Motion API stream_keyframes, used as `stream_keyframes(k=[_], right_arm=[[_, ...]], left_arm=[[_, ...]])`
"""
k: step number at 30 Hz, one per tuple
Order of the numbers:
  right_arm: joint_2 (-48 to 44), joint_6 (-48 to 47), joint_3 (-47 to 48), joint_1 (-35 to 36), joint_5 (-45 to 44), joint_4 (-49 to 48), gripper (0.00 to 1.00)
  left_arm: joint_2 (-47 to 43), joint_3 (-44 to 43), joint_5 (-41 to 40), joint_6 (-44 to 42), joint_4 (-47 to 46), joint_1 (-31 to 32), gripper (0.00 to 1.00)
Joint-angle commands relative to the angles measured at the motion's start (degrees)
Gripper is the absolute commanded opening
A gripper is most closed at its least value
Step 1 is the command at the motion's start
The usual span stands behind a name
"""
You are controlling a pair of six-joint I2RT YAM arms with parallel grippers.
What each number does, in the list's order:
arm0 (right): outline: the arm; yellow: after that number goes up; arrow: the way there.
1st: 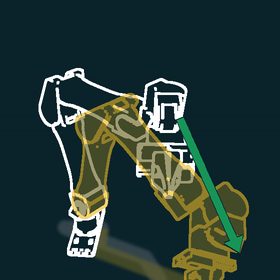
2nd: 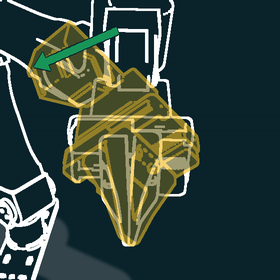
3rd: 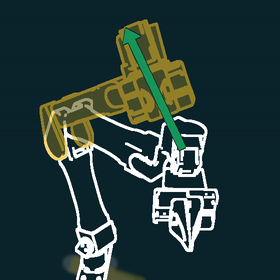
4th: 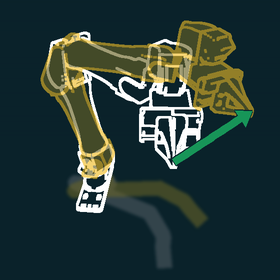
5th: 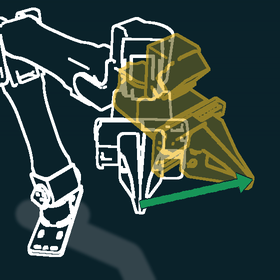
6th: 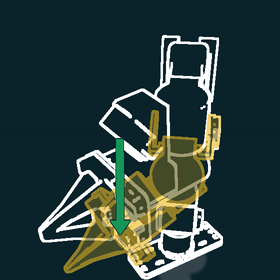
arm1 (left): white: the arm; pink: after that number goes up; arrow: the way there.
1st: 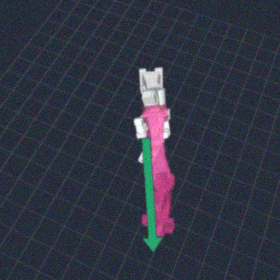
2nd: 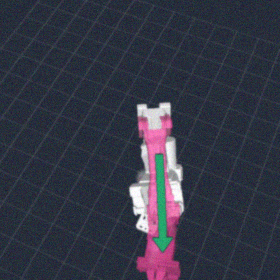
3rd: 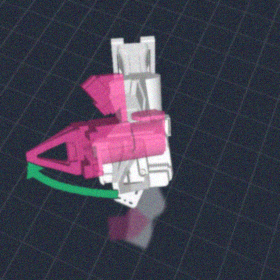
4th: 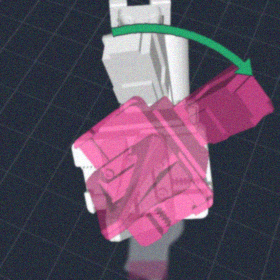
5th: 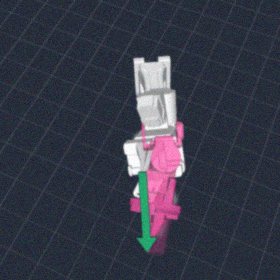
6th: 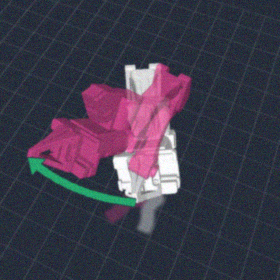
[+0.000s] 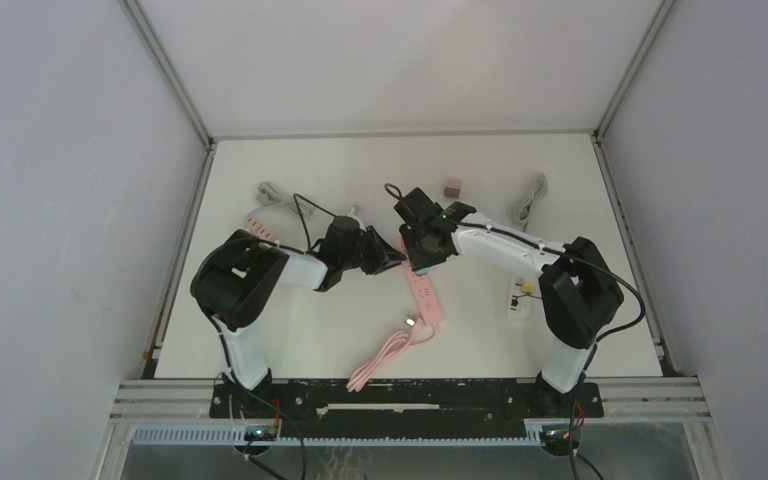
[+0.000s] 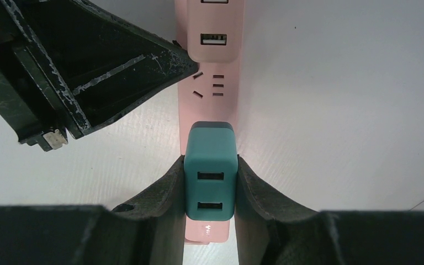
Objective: Insert the plug
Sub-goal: Insert the plug into the socket.
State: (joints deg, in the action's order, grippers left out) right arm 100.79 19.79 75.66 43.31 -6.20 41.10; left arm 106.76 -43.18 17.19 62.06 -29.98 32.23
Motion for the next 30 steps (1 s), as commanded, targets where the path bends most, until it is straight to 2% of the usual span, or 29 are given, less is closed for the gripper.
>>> stream_keyframes(k=[1, 19, 30], right_arm=[[0.32, 1.21, -0.35, 0.59, -0.94, -0.27, 0.00], [1.16, 1.49, -2.09, 1.51, -3.50, 0.01, 0.00], [1.06, 2.84, -4.72, 1.10, -2.79, -4.55, 0.00]], left_arm=[[2.36, 1.69, -2.86, -1.44, 4.92, 0.91, 0.27], [2.22, 1.78, -2.94, -1.27, 4.88, 0.99, 0.27], [2.31, 1.72, -2.85, -1.16, 4.92, 1.08, 0.27]])
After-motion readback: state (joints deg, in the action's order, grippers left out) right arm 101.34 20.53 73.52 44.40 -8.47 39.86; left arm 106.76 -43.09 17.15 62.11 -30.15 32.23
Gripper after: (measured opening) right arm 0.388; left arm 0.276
